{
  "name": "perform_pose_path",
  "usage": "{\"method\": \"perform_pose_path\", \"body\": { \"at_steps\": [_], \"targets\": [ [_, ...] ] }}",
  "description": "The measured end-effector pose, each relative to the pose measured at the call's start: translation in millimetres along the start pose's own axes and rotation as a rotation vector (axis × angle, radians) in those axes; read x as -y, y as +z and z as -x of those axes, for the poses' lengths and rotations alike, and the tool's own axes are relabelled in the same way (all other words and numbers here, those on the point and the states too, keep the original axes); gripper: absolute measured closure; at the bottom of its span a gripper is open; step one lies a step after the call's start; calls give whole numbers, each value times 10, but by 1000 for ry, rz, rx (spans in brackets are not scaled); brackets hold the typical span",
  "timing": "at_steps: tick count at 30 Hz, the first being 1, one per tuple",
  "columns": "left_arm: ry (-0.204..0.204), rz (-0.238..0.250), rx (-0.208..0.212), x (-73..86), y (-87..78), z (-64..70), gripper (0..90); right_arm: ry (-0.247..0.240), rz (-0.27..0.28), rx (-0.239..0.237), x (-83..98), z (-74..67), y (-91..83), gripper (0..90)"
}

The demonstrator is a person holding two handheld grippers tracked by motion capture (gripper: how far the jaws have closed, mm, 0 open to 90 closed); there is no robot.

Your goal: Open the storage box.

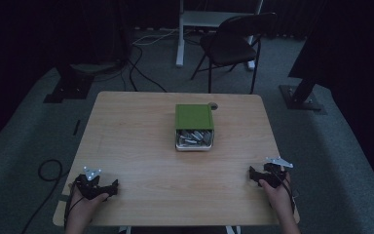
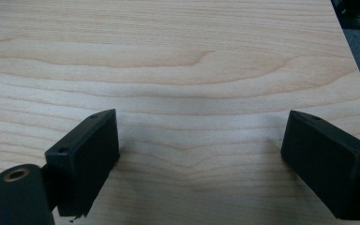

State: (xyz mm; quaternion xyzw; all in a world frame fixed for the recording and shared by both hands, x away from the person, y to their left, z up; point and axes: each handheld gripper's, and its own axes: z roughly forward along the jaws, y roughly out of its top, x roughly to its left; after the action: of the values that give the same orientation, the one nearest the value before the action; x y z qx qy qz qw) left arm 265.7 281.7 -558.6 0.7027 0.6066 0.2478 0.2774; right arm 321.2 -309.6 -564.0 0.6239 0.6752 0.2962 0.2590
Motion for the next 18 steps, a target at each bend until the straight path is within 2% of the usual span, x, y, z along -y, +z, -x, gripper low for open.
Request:
{"method": "perform_pose_path", "body": {
  "at_steps": [7,13,15,18],
  "targets": [
    [3,1,3,7,-7,8,26,0,0,0,-1,0,0,110],
    [65,10,26,11,-17,54,26,-1,-1,0,-1,1,0,110],
    [95,27,20,1,-16,82,26,-1,-1,0,-1,1,0,110],
    [132,68,47,-18,-16,127,26,-1,0,-1,-1,1,1,110]
  ]
}}
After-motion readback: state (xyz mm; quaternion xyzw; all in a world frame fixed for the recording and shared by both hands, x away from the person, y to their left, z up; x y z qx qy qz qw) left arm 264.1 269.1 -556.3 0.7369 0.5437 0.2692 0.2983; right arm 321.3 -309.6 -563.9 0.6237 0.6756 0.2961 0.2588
